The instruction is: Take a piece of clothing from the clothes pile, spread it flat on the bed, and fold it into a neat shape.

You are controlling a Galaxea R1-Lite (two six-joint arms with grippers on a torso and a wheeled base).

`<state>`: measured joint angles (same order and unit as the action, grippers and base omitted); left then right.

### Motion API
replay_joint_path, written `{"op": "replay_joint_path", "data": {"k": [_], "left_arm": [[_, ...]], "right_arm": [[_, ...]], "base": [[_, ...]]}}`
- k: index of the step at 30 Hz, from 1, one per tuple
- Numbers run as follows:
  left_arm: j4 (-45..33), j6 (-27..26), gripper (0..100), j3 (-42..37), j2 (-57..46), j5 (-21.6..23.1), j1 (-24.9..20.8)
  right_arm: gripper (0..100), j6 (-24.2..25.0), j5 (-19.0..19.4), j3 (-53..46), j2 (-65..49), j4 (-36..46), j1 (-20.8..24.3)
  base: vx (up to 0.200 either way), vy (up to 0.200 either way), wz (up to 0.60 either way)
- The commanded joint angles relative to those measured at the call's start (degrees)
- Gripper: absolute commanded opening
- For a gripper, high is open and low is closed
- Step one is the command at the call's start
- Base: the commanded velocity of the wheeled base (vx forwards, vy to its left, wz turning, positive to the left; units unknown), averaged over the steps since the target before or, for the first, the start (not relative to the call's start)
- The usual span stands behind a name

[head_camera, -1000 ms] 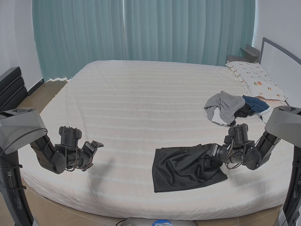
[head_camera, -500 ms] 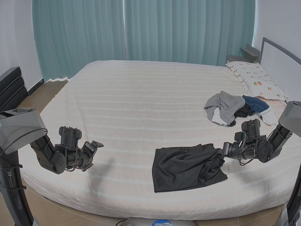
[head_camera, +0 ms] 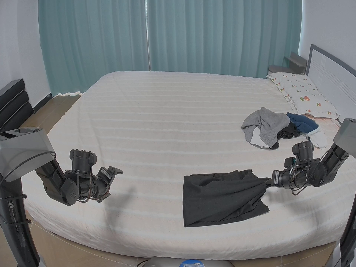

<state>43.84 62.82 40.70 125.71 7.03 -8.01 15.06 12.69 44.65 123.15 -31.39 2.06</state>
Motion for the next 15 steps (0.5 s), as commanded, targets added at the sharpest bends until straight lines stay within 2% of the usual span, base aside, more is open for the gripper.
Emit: {"op": "replay_joint_path", "data": {"k": [1,2,6,11,15], "left_arm": [[0.02,0.02,100,-0.01,0.06,0.00,0.01],[0.02,0.02,100,-0.01,0.06,0.00,0.01],[0.02,0.02,100,-0.01,0.06,0.00,0.01],[0.02,0.02,100,-0.01,0.06,0.00,0.01],[0.02,0.02,100,-0.01,0.06,0.00,0.01]], "right_arm": [[0,-1.26,-0.03,0.26,1.66,0.37,-0.74],[100,-2.31,0.05,-0.01,2.27,0.45,-0.83],[100,-5.65,-0.12,-0.53,3.94,0.89,-0.83],[100,-5.39,0.41,0.70,3.50,0.63,-2.50],[100,0.59,0.76,3.86,4.38,0.10,-2.50]], "base": [[0.000,0.000,0.00],[0.000,0.000,0.00],[0.000,0.000,0.00],[0.000,0.000,0.00],[0.000,0.000,0.00]]}}
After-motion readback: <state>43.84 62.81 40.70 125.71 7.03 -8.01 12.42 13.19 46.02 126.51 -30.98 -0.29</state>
